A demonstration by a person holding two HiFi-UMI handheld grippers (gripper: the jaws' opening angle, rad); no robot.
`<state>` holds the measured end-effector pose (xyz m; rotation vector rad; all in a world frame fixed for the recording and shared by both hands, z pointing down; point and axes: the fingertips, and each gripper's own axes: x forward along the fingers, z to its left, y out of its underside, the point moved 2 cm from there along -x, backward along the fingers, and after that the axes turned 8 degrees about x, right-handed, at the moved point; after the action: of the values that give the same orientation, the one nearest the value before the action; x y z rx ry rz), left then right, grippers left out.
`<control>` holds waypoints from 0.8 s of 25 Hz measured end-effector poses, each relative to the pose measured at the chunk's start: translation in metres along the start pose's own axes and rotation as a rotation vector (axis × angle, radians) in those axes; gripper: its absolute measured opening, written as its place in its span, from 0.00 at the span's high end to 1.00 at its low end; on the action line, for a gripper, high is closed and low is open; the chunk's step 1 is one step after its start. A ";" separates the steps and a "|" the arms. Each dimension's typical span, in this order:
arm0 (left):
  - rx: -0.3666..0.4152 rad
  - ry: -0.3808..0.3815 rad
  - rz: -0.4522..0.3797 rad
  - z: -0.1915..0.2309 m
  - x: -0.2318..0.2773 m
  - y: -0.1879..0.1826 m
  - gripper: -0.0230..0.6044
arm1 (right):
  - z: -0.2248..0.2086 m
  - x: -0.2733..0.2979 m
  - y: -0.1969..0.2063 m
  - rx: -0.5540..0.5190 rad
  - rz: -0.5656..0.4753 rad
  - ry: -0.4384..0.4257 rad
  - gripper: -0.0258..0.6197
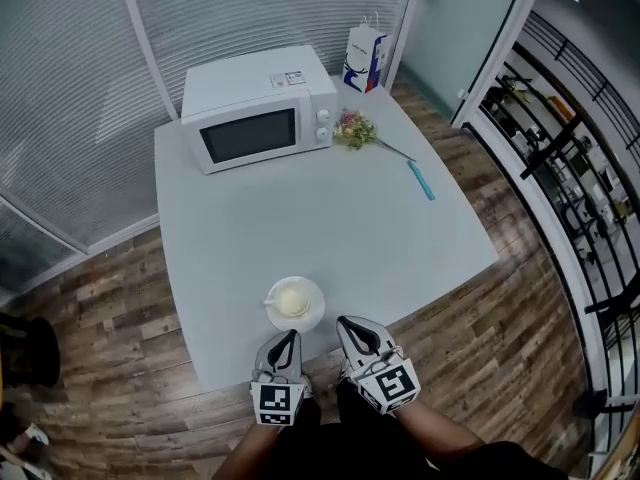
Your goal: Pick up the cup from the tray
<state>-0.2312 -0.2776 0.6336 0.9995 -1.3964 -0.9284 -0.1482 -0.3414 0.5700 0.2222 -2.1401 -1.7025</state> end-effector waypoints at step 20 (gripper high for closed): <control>-0.025 -0.121 0.200 0.019 0.082 0.066 0.27 | -0.042 0.044 0.047 0.063 0.124 -0.081 0.96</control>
<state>-0.2553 -0.3334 0.7219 0.7795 -1.5512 -0.8662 -0.1661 -0.3836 0.6315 0.0376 -2.2179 -1.6014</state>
